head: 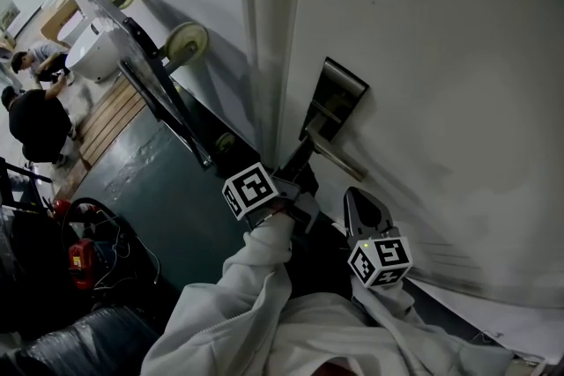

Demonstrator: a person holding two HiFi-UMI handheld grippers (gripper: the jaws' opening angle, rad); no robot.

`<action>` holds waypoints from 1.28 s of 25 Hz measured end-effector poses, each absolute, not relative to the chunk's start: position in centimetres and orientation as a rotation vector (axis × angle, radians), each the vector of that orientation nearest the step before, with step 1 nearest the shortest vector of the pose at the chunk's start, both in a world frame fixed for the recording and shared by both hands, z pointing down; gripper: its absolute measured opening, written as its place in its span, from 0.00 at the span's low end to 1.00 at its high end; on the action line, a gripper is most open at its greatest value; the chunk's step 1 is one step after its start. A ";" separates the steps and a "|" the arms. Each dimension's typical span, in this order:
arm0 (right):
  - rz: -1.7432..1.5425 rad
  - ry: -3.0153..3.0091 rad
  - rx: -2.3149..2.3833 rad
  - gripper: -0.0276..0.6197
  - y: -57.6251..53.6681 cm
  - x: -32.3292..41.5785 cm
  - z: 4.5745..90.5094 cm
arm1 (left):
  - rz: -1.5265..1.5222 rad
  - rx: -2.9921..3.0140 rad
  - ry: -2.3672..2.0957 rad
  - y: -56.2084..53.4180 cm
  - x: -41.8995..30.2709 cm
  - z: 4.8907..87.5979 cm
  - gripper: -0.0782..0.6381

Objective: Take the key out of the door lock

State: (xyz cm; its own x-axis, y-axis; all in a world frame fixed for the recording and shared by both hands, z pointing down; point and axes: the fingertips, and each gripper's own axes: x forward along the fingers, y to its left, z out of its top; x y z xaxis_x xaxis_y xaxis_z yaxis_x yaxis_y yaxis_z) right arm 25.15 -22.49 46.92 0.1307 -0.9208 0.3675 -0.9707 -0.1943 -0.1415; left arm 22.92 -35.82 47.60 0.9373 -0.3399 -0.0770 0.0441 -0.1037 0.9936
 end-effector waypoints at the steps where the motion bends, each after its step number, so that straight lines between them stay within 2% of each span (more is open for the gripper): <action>1: 0.575 -1.901 2.263 0.12 -22.4 25.2 47.0 | -0.328 1.649 -0.234 -35.8 22.9 47.6 0.14; 22: 0.549 -1.864 2.307 0.12 -21.2 25.1 46.5 | -0.308 1.659 -0.237 -35.8 22.8 47.7 0.14; 32: 0.549 -1.876 2.306 0.12 -21.0 24.8 46.8 | -0.314 1.663 -0.249 -34.0 18.4 48.3 0.15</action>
State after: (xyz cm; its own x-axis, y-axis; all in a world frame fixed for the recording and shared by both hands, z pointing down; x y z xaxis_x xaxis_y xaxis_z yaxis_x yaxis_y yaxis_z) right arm 24.77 -20.97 46.82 0.1670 -0.9221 0.3492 -0.9649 -0.2256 -0.1344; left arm 18.37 -33.99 48.33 0.9375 -0.3430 -0.0586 0.0200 -0.1149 0.9932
